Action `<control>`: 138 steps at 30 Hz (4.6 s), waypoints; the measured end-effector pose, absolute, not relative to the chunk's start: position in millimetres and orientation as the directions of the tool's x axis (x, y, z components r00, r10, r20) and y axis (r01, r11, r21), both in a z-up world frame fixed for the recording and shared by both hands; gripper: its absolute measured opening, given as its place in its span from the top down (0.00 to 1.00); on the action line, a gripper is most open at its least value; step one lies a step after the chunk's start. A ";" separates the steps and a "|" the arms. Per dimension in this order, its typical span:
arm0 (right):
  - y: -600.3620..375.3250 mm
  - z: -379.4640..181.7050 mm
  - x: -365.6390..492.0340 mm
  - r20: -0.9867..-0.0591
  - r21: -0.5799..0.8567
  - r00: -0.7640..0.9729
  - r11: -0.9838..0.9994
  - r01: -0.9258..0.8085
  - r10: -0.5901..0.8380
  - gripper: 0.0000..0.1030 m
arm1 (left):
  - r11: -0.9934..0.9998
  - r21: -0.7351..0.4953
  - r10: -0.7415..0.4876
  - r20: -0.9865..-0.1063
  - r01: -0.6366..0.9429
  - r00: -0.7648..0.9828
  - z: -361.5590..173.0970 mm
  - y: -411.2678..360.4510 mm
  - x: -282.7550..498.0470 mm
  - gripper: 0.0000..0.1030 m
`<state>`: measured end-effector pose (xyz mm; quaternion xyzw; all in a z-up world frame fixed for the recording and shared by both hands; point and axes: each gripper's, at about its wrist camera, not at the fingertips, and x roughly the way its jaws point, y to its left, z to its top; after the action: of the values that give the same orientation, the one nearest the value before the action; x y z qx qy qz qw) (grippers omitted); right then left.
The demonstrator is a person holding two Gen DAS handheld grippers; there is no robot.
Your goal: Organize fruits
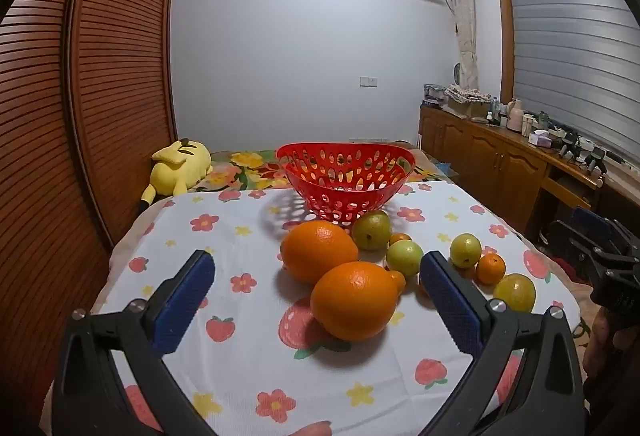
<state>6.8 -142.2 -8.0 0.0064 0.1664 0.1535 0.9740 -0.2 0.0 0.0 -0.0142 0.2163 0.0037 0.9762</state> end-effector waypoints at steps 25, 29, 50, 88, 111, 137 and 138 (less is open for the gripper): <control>-141.0 -9.7 6.6 -0.324 0.061 0.894 0.949 -0.308 0.311 0.00 | 1.000 -0.028 -0.002 -0.416 -0.010 0.909 -2.7 -4.5 -7.5 0.00; -137.6 -9.6 4.8 -0.324 0.061 0.893 0.949 -0.310 0.313 0.00 | 1.000 -0.028 -0.004 -0.412 -0.009 0.911 1.8 -3.4 -10.3 0.00; -137.3 -9.7 4.4 -0.326 0.061 0.892 0.948 -0.311 0.313 0.00 | 1.000 -0.028 -0.005 -0.402 -0.007 0.916 5.0 -3.5 -11.5 0.00; -131.8 -9.2 3.0 -0.332 0.056 0.890 0.948 -0.313 0.313 0.00 | 1.000 -0.028 -0.010 -0.403 -0.002 0.915 7.5 -4.4 -13.6 0.00; -146.5 -57.5 24.4 -0.466 0.053 0.840 0.956 -0.288 0.279 0.00 | 0.998 -0.050 -0.056 -0.512 0.036 0.857 -41.0 -4.0 26.1 0.00; -159.4 -95.6 48.3 -0.598 0.123 0.741 0.948 -0.293 0.307 0.04 | 0.979 -0.120 -0.204 -0.658 0.166 0.725 -79.8 -7.3 88.8 0.04; -159.2 -96.5 48.5 -0.600 0.123 0.739 0.948 -0.293 0.307 0.04 | 0.977 -0.123 -0.211 -0.663 0.174 0.718 -80.5 -8.9 90.6 0.04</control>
<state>48.5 -159.2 -96.5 0.0103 0.3236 0.1608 0.9324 90.6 -8.9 -80.5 -0.0262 0.3606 -0.1038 0.9266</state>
